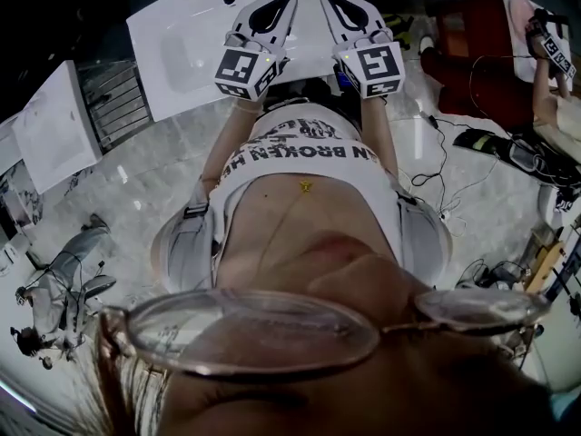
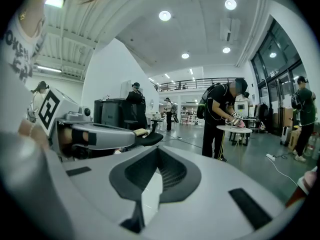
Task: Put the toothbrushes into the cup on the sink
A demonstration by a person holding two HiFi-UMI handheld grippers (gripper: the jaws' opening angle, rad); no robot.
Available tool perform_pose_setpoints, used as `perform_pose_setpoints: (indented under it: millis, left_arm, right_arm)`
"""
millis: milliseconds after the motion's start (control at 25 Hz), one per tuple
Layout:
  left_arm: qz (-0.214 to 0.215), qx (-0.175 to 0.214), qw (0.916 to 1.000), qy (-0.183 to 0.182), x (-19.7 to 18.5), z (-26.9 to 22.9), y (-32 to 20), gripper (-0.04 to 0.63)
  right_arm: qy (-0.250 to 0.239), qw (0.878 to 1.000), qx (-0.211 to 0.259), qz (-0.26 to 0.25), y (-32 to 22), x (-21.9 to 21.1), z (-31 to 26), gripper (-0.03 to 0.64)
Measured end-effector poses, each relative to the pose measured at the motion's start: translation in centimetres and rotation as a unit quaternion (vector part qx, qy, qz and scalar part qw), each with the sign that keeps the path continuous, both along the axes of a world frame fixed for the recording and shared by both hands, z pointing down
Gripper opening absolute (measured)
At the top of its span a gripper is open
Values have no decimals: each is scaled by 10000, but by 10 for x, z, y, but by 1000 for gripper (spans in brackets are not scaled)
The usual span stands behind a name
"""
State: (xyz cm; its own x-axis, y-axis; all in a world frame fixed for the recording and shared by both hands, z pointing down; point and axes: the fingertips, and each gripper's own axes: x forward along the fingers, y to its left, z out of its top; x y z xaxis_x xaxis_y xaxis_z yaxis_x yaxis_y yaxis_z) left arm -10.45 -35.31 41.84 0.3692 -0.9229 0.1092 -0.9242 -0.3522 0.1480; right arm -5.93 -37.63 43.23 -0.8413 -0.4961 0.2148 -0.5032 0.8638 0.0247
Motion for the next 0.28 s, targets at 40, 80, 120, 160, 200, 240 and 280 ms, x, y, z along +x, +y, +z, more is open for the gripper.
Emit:
perform_pose_setpoints:
  millis: [40,80,120,160,200,240,280]
  left_arm:
    - [5,-10,10000,5,-1,1,-1,14]
    - [10,-20,10000,7,-2,2,-2,14]
    - [14,-30,10000,1,-2,3,-3,14]
    - [17,-41,10000,-10,-3,4,-5,14]
    - [20,-53,10000,-19,-4,6,-7,14]
    - [22,-64,10000,-25,-4,7,-8,14]
    - [24,-76,10000,-29,-5,9,-10,14]
  right_arm:
    - [11,10000,-8,4,-1,-1,1,25]
    - [20,10000,-18,9,-2,-1,2,25]
    - [26,10000,-26,13,-3,-2,3,25]
    - [30,10000,-32,16,-5,-2,4,25]
    - [35,10000,-37,21,-6,-3,5,25]
    - [42,10000,-41,25,-8,-3,7,25]
    - [50,10000,-45,30,-10,-3,8,25]
